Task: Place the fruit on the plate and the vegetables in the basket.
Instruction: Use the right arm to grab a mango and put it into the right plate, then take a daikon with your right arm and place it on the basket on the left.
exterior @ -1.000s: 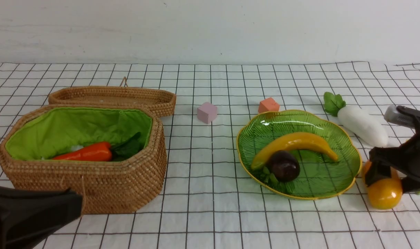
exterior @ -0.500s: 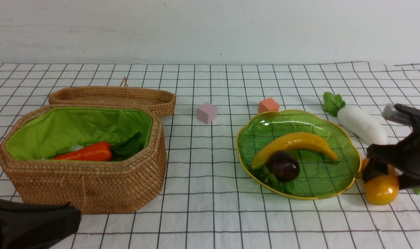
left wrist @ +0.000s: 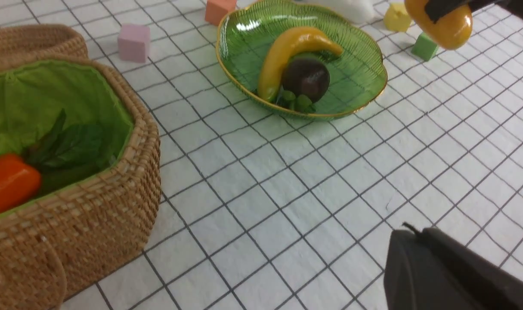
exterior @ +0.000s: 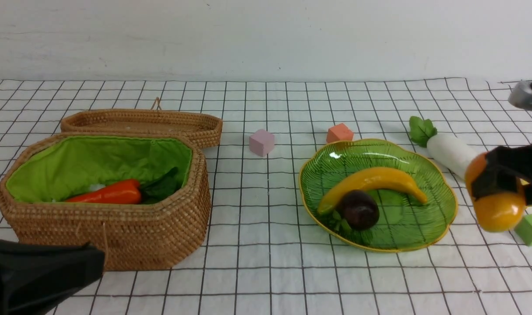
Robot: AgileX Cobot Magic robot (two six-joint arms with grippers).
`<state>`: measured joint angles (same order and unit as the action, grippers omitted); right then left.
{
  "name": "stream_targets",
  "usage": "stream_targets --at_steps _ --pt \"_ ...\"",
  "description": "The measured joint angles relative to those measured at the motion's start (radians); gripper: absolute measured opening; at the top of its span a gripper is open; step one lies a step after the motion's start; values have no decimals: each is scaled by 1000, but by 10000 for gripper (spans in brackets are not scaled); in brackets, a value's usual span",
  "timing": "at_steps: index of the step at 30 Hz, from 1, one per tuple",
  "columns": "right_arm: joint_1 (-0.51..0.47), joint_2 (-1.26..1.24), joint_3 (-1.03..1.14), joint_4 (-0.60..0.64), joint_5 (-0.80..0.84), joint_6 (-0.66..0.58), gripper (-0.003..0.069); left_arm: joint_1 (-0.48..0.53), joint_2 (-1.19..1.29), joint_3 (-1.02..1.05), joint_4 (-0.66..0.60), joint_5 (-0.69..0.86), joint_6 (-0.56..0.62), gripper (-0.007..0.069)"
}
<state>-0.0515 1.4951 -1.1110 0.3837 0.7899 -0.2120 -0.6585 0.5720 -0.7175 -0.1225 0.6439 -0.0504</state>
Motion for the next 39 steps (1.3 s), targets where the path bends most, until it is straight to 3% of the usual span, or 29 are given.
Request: stream_targets --at_steps 2,6,10,17,18,21,25,27,32,37,39 --pt "59 9 0 77 -49 -51 580 0 0 0 -10 -32 0 -13" --pt "127 70 0 118 -169 -67 580 0 0 0 -23 -58 0 -13" --pt "155 159 0 118 -262 -104 580 0 0 0 -30 -62 0 -13" --pt "159 211 -3 112 -269 -144 596 0 0 0 -33 -62 0 -13" --pt "157 193 -20 109 -247 -143 647 0 0 0 -33 -66 0 -13" --pt "136 159 -109 86 -151 -120 676 0 0 0 -34 -80 0 -13" --pt "98 163 -253 46 -5 -104 648 0 0 0 -34 -89 0 -13" --pt "68 203 -369 26 118 -98 585 0 0 0 -34 -92 0 -13" --pt "56 300 -464 -104 137 -98 528 0 0 0 -34 -91 0 -13" --pt "3 417 -547 -232 128 -113 529 0 0 0 -33 -88 0 -13" --pt "-24 489 -595 -231 128 -147 536 0 0 0 -32 -88 0 -12"
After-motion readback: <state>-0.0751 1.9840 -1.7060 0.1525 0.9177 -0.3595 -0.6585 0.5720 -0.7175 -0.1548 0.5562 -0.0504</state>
